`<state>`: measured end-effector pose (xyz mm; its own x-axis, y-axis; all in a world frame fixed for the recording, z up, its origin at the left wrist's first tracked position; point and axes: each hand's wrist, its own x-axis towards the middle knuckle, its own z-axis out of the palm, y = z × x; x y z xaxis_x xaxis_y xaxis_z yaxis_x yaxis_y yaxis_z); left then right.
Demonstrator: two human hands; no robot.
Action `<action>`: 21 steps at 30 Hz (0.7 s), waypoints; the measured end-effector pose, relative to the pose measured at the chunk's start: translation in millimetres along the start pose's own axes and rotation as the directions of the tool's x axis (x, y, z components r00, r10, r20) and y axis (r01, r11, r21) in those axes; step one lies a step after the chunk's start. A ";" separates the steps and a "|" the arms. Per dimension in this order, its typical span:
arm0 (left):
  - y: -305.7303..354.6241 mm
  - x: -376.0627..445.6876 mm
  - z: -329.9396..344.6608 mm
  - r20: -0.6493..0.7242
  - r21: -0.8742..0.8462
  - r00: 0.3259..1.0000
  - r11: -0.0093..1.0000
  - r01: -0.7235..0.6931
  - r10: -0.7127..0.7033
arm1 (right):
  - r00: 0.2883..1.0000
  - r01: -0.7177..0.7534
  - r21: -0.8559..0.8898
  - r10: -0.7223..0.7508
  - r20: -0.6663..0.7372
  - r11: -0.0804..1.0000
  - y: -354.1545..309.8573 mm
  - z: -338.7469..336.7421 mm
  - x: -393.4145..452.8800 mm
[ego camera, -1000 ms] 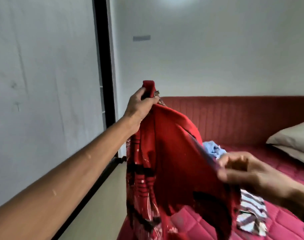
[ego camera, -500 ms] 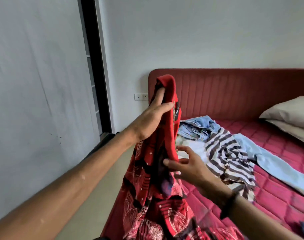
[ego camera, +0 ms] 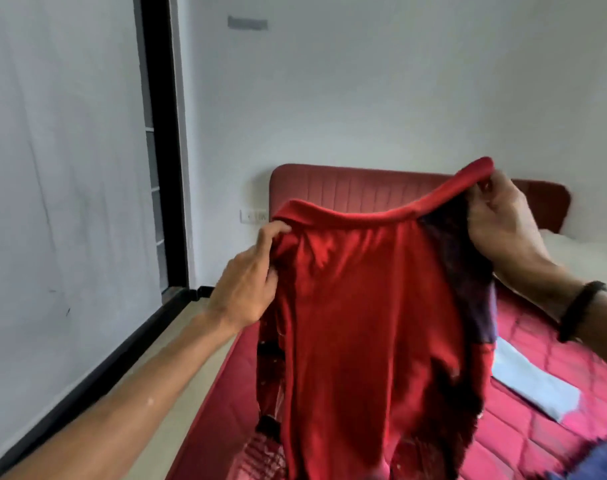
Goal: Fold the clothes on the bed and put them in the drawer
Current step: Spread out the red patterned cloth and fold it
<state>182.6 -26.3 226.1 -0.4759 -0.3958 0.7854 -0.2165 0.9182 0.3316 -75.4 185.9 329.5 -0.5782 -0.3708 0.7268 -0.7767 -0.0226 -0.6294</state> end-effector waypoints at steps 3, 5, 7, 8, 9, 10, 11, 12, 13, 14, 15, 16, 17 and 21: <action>2.4 12.7 -34.3 -0.110 0.074 0.984 0.989 -0.132 0.140 | 0.995 0.087 -0.195 -0.076 0.066 0.977 -2.9 -46.5 7.3; -3.8 23.7 -63.5 -0.147 0.239 0.963 0.953 -0.186 0.225 | 0.958 0.154 -0.115 -0.119 0.262 0.981 -4.1 -69.2 0.9; -4.9 46.4 -87.2 -0.115 0.388 0.948 0.892 -0.231 0.296 | 0.837 0.276 -0.262 -0.097 0.539 0.925 -0.6 -85.8 1.0; -1.0 59.4 -93.9 -0.120 0.427 0.946 0.876 -0.225 0.302 | 0.773 0.369 -0.383 -0.051 0.632 0.847 4.0 -92.1 5.8; 3.7 71.9 -94.8 -0.133 0.450 0.946 0.868 -0.208 0.296 | 0.749 0.415 -0.467 -0.002 0.663 0.781 6.8 -96.1 10.9; 8.6 88.4 -90.7 -0.155 0.465 0.948 0.867 -0.177 0.277 | 0.751 0.401 -0.506 0.042 0.659 0.764 8.2 -101.8 17.6; 14.2 104.9 -84.4 -0.181 0.466 0.955 0.876 -0.126 0.234 | 0.766 0.362 -0.518 0.069 0.639 0.775 10.1 -105.2 23.9; 17.1 119.8 -75.9 -0.206 0.447 0.967 0.893 -0.043 0.149 | 0.809 0.305 -0.536 0.083 0.582 0.787 13.1 -104.8 30.8; 21.7 136.2 -67.2 -0.200 0.436 0.979 0.898 0.052 0.040 | 0.866 0.212 -0.576 0.121 0.484 0.789 16.2 -106.3 37.1; 24.6 146.4 -57.2 -0.155 0.444 0.985 0.886 0.133 -0.070 | 0.912 0.116 -0.613 0.160 0.377 0.781 21.6 -103.1 45.2; 27.5 154.1 -48.0 -0.072 0.468 0.986 0.868 0.164 -0.148 | 0.939 0.019 -0.651 0.210 0.271 0.759 24.0 -98.0 54.5; 27.5 161.1 -37.5 0.016 0.487 0.987 0.863 0.134 -0.162 | 0.951 -0.054 -0.686 0.247 0.186 0.725 28.1 -91.4 60.1; 28.1 168.5 -28.1 0.081 0.496 0.990 0.866 0.062 -0.117 | 0.959 -0.126 -0.692 0.266 0.099 0.711 32.6 -86.1 65.5; 41.8 214.8 -32.7 0.094 0.507 0.971 0.829 -0.235 0.218 | 0.949 -0.315 -0.359 0.300 -0.098 0.878 38.1 -103.1 107.4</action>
<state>99.2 -72.6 425.7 -0.5894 -0.1857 0.7862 -0.4999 0.8483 -0.1745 -192.9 240.9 411.9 -0.8063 -0.2679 0.5274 -0.5899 0.4306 -0.6831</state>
